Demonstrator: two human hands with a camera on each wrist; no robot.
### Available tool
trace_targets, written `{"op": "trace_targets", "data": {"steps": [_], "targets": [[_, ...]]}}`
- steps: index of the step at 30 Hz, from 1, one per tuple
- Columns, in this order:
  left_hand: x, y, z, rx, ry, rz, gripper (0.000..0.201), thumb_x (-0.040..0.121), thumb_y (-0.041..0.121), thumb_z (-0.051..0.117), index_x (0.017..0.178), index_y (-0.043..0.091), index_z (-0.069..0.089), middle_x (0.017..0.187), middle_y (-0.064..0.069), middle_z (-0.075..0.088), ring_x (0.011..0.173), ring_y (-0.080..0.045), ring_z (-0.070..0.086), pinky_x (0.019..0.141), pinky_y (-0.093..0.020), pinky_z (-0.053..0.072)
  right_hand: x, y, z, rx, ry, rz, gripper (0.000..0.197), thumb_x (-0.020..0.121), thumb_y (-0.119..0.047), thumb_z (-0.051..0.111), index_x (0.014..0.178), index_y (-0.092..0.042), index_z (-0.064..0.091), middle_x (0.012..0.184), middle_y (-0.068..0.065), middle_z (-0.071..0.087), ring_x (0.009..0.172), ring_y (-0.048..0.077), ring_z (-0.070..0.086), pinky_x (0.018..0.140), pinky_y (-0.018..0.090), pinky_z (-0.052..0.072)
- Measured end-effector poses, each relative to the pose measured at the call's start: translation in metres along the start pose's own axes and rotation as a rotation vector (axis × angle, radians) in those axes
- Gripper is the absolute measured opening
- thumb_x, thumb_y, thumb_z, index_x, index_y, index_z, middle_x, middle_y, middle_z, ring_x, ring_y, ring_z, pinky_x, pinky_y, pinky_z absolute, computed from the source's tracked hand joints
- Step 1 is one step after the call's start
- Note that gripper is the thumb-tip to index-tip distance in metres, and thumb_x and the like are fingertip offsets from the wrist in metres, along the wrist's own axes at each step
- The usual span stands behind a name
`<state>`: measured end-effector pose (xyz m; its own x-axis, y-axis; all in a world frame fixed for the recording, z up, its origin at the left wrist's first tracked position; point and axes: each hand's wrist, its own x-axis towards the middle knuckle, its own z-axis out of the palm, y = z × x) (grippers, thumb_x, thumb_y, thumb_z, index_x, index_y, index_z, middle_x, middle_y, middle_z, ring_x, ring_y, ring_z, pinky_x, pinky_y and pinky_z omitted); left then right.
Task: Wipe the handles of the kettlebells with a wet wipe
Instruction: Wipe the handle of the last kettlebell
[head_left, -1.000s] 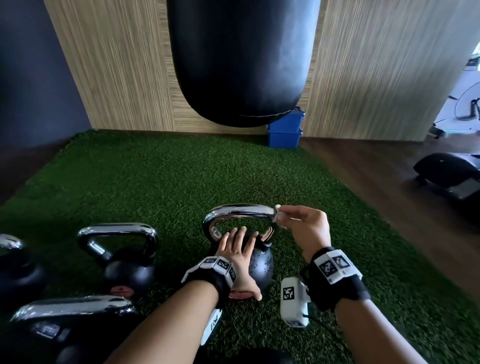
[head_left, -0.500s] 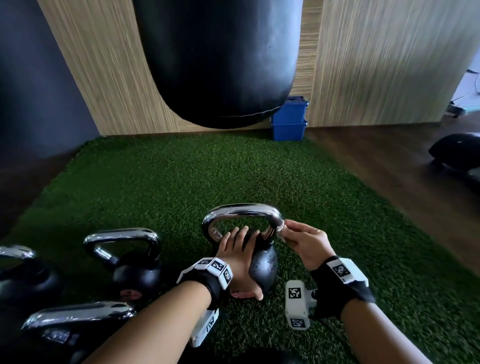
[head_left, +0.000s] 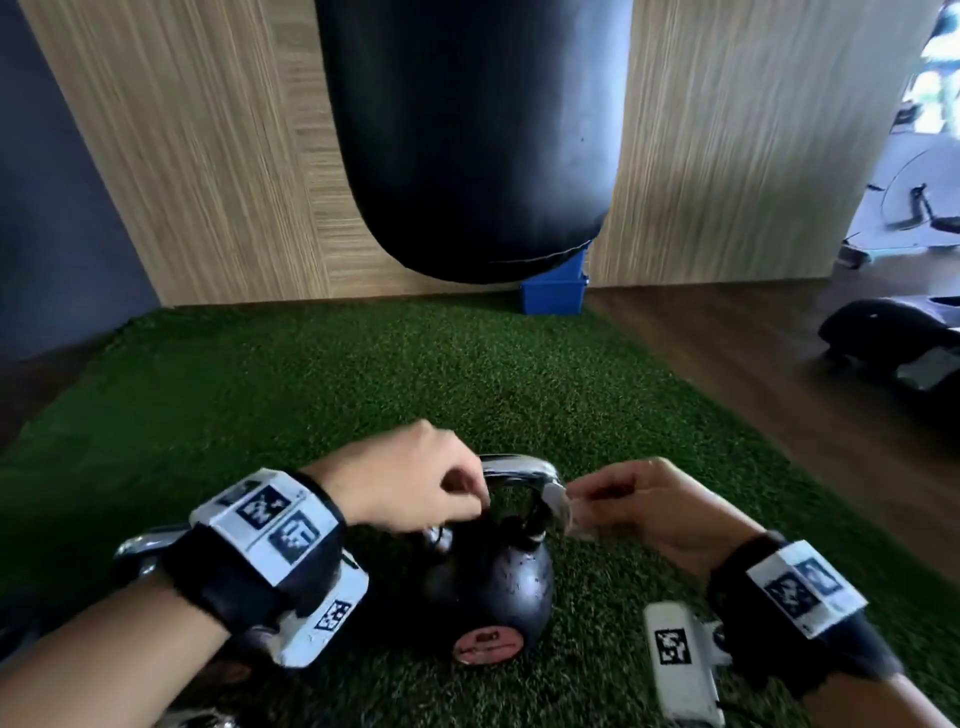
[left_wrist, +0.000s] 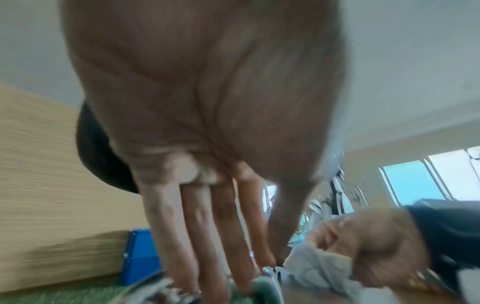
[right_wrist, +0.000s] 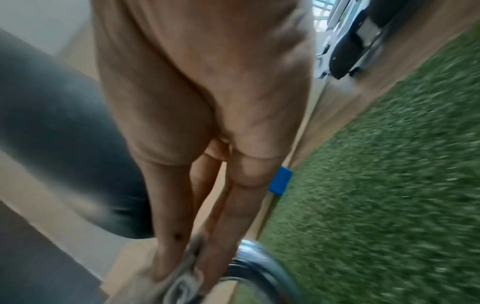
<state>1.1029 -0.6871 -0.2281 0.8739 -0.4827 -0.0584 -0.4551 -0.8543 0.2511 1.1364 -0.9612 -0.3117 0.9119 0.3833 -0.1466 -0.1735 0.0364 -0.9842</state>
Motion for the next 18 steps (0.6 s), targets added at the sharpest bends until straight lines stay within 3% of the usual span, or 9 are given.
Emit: {"op": "trace_targets", "data": {"steps": [2,4,6,8,10,12,15,18], "targets": [[-0.001,-0.008,-0.011,-0.216,0.316,-0.047,0.014,0.093,0.042,0.068,0.1,0.037,0.078,0.083,0.032,0.072,0.079,0.013,0.067,0.069,-0.008,0.051,-0.007,-0.024,0.013,-0.124,-0.058,-0.15,0.027,0.066,-0.004,0.085,0.093,-0.003,0.078,0.09,0.018,0.076,0.077,0.019,0.072,0.07,0.025,0.058],[0.001,-0.012,-0.012,-0.586,0.431,-0.074,0.016,0.097,0.035,0.067,0.106,0.03,0.08,0.096,0.015,0.079,0.09,-0.003,0.074,0.081,-0.022,0.06,-0.009,-0.042,0.035,-0.135,-0.055,-0.301,0.025,0.065,-0.002,0.085,0.088,-0.009,0.079,0.087,0.014,0.076,0.076,0.015,0.071,0.071,0.022,0.057],[0.006,-0.012,-0.007,-0.906,0.376,-0.13,0.021,0.097,0.032,0.065,0.112,0.024,0.077,0.107,0.005,0.079,0.106,-0.014,0.074,0.093,-0.032,0.06,-0.008,-0.056,0.056,-0.136,-0.032,-0.412,0.026,0.061,-0.005,0.086,0.084,-0.013,0.077,0.082,0.009,0.076,0.075,0.013,0.07,0.069,0.019,0.056],[0.007,-0.012,-0.001,-1.064,0.281,-0.162,0.028,0.094,0.035,0.063,0.115,0.021,0.075,0.115,0.0,0.078,0.112,-0.016,0.072,0.098,-0.035,0.058,-0.007,-0.064,0.072,-0.186,-0.008,-0.48,0.027,0.059,-0.008,0.089,0.082,-0.015,0.075,0.081,0.006,0.076,0.075,0.013,0.07,0.07,0.02,0.056],[0.006,-0.013,0.004,-1.128,0.226,-0.139,0.03,0.096,0.03,0.062,0.119,0.015,0.073,0.117,-0.006,0.077,0.101,-0.012,0.074,0.095,-0.032,0.058,-0.005,-0.07,0.082,-0.288,0.057,-0.539,0.029,0.061,-0.007,0.091,0.081,-0.013,0.071,0.083,0.007,0.077,0.075,0.017,0.072,0.072,0.028,0.059],[0.002,-0.015,0.005,-1.232,0.231,-0.117,0.031,0.1,0.022,0.059,0.124,0.007,0.071,0.108,-0.011,0.077,0.087,-0.009,0.075,0.091,-0.03,0.058,-0.004,-0.075,0.089,-0.384,0.146,-0.594,0.029,0.063,-0.009,0.092,0.079,-0.014,0.068,0.084,0.006,0.078,0.077,0.025,0.073,0.073,0.035,0.059],[-0.004,-0.024,0.001,-1.416,0.263,-0.07,0.036,0.087,0.027,0.066,0.115,0.007,0.076,0.109,-0.018,0.077,0.09,-0.016,0.077,0.09,-0.034,0.061,0.0,-0.076,0.097,-0.436,0.227,-0.649,0.031,0.064,-0.012,0.093,0.077,-0.015,0.065,0.082,0.002,0.078,0.073,0.019,0.073,0.066,0.026,0.059],[-0.008,-0.03,0.001,-1.459,0.28,-0.017,0.033,0.079,0.025,0.073,0.108,0.01,0.08,0.114,-0.019,0.076,0.093,-0.018,0.077,0.086,-0.03,0.063,0.008,-0.074,0.1,-0.454,0.275,-0.672,0.029,0.065,-0.013,0.093,0.076,-0.015,0.066,0.078,0.0,0.077,0.067,0.011,0.07,0.06,0.02,0.054]]}}
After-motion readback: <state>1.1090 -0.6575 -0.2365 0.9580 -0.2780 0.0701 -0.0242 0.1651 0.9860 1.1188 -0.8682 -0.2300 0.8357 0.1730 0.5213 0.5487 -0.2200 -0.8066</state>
